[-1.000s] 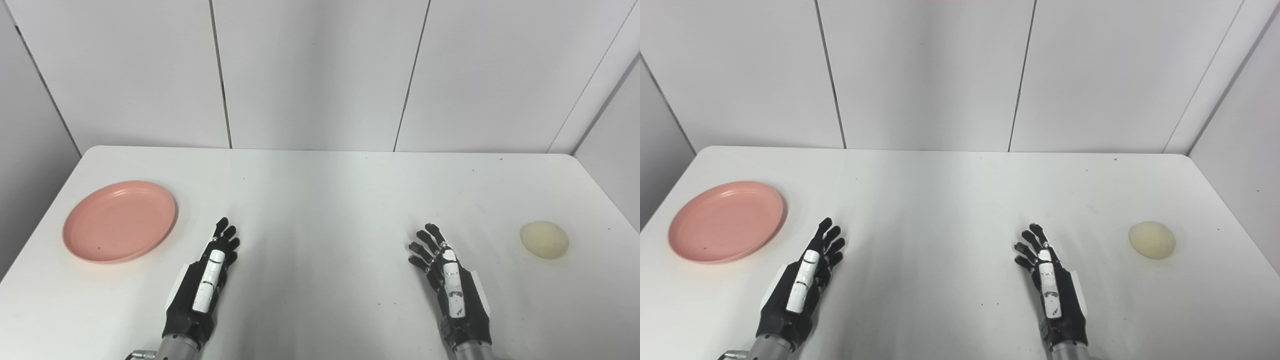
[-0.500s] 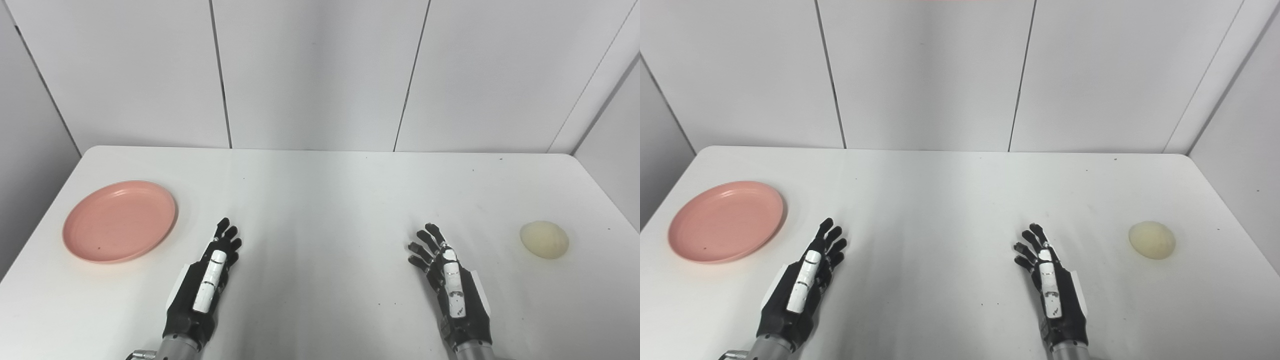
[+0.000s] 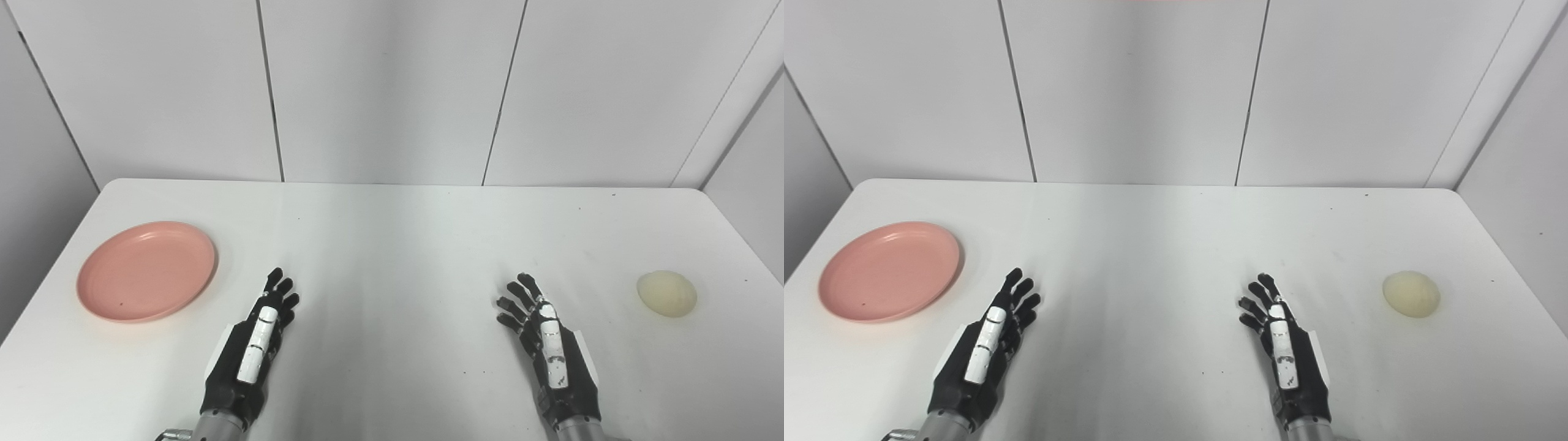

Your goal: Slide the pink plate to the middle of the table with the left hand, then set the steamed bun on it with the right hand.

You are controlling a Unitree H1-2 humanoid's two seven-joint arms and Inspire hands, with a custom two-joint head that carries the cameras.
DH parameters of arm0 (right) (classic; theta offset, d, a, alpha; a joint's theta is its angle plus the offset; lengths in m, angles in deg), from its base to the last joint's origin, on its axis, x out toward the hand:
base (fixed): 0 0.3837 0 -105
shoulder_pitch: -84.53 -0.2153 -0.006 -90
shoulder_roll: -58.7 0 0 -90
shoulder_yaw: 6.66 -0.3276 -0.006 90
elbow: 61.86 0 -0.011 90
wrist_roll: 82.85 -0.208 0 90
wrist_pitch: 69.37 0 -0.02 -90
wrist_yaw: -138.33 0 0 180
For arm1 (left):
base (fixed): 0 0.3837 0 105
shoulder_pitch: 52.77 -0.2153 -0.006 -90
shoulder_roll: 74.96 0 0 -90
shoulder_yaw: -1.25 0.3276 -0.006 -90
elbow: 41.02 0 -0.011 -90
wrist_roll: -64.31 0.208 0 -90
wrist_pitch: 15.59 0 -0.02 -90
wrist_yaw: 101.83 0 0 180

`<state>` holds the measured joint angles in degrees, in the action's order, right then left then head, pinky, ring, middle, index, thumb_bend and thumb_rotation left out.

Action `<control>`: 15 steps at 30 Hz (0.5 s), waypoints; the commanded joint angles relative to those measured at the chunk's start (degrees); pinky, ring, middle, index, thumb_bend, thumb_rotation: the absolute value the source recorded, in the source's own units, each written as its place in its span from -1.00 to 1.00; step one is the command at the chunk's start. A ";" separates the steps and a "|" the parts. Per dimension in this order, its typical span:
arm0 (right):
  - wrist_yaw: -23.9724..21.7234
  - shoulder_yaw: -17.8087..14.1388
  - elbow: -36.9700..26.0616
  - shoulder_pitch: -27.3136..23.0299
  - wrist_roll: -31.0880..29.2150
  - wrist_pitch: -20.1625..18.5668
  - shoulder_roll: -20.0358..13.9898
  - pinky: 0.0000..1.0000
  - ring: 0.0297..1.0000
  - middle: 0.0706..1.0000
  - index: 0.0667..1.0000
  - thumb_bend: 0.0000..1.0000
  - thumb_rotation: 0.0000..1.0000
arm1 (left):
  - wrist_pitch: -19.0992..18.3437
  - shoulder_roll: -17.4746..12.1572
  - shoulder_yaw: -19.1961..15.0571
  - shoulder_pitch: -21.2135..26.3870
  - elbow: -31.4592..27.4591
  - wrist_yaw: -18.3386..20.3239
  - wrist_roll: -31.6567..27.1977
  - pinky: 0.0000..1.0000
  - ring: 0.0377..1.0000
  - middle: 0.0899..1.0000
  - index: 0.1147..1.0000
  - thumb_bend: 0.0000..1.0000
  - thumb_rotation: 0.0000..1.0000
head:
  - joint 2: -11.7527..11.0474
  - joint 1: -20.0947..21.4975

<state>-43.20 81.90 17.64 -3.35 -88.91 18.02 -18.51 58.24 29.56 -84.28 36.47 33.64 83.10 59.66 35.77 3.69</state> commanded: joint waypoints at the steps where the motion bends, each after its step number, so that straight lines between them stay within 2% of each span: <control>1: -0.83 0.14 -1.99 -0.77 -0.52 0.14 -0.25 0.66 0.66 0.77 0.82 0.60 1.00 | 0.06 -0.34 -0.02 1.59 -2.54 0.40 -0.03 0.98 0.92 0.97 1.00 0.23 0.82 | -0.03 -0.04; 15: -1.03 0.32 -2.18 -0.76 -1.25 -0.30 -0.48 0.63 0.63 0.78 0.81 0.59 1.00 | -0.95 -0.87 0.60 1.68 -3.16 0.41 0.34 0.97 0.91 0.95 1.00 0.29 0.82 | -0.04 -0.01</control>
<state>-43.46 82.06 17.55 -3.35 -89.83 17.70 -18.82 57.25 28.83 -83.80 36.59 31.95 83.25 59.67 35.77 3.69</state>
